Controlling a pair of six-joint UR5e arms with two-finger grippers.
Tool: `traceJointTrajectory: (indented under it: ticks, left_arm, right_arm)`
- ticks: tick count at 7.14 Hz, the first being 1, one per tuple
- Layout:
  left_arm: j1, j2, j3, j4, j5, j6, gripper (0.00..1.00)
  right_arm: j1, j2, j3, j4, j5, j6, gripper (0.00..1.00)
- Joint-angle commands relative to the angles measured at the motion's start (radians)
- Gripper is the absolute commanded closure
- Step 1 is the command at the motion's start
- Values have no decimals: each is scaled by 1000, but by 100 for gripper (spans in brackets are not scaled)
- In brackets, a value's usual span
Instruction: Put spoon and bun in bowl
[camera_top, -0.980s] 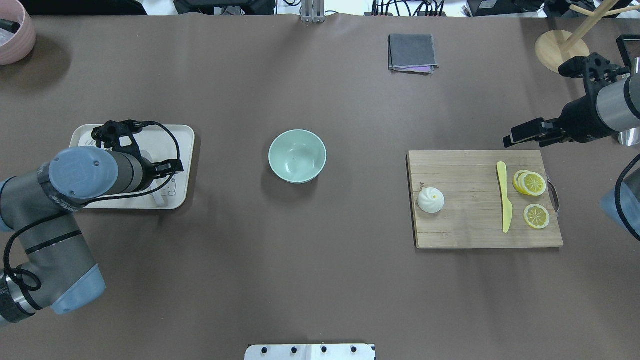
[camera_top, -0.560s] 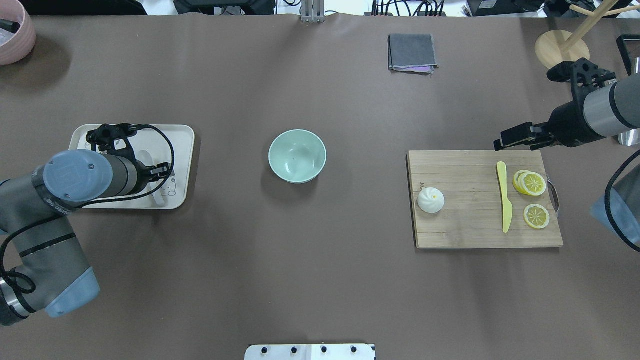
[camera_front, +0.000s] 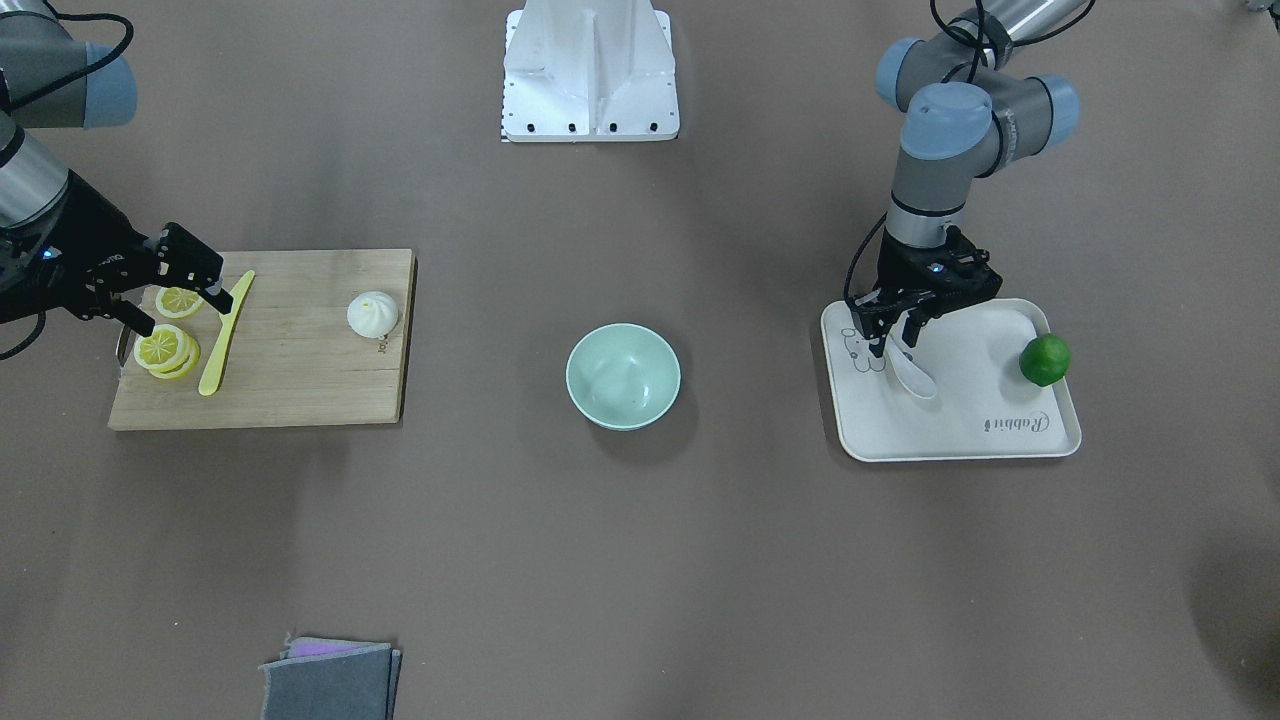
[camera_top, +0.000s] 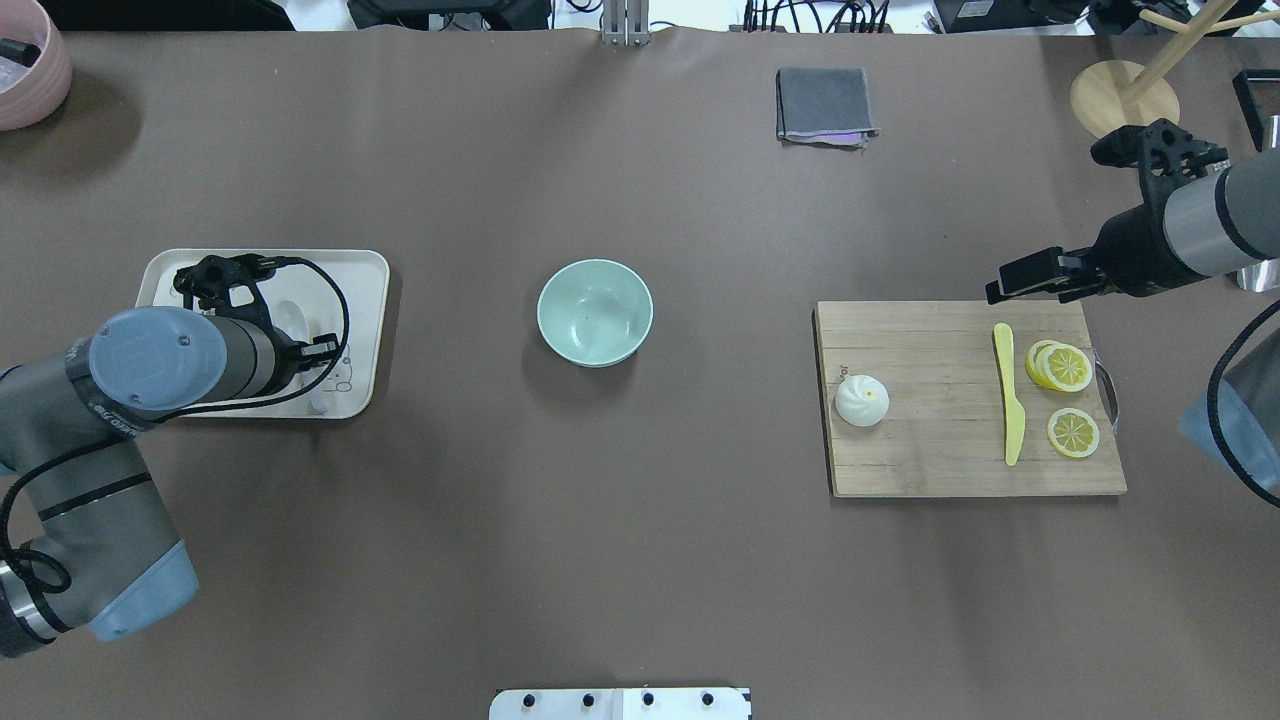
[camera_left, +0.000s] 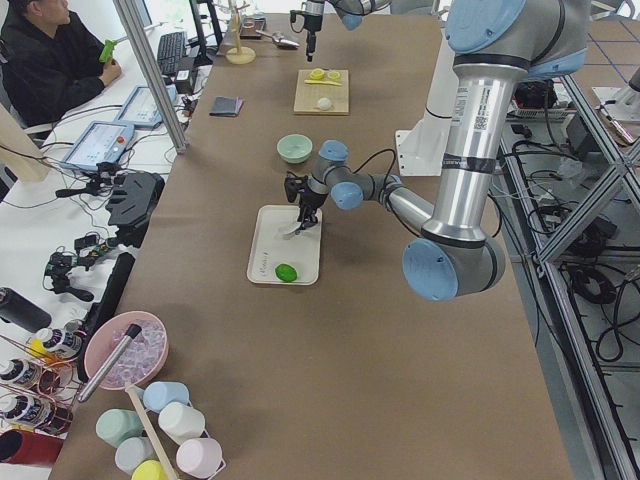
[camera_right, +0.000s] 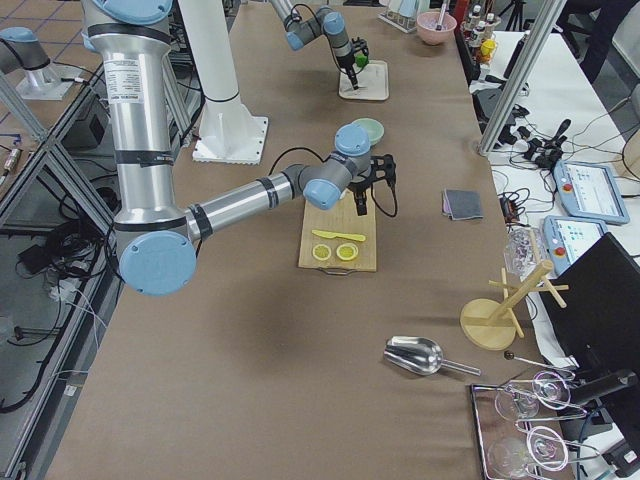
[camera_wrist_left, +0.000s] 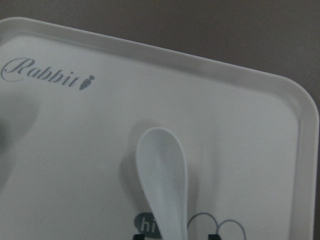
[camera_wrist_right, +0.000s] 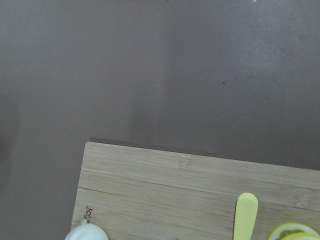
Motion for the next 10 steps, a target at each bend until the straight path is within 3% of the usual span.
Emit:
traceJointTrajectory:
  ticks: [1,2,4,5,7,8,9,10]
  left_arm:
    - [2,0,-2,0,-1,2,82]
    - [0,0,-17,0,-1,0,100]
    - [-16,5,-124,9,-12,8,100]
    - [-18,-9,-129,9,-12,9,100]
    - [-20,-79,-146,40,-13,14,100]
    - [-17,-154,-146,139,-12,12,100]
    - [-12,-235,-139,232,-12,8,100]
    - [-10,-256,-136,250,-9,5,100]
  right_arm:
    - [-3,-2,5,0,0,9,0]
    - [-9,0,8,0,0,23,0]
    - [-9,-3,8,0,-1,23,0]
    - [-20,-3,8,0,-9,37,0]
    - [-151,15,31,0,-161,148,0]
    - [-199,30,31,-3,-179,188,0]
    - [-289,41,31,-5,-285,221,0]
    - [-360,66,25,-14,-332,238,0]
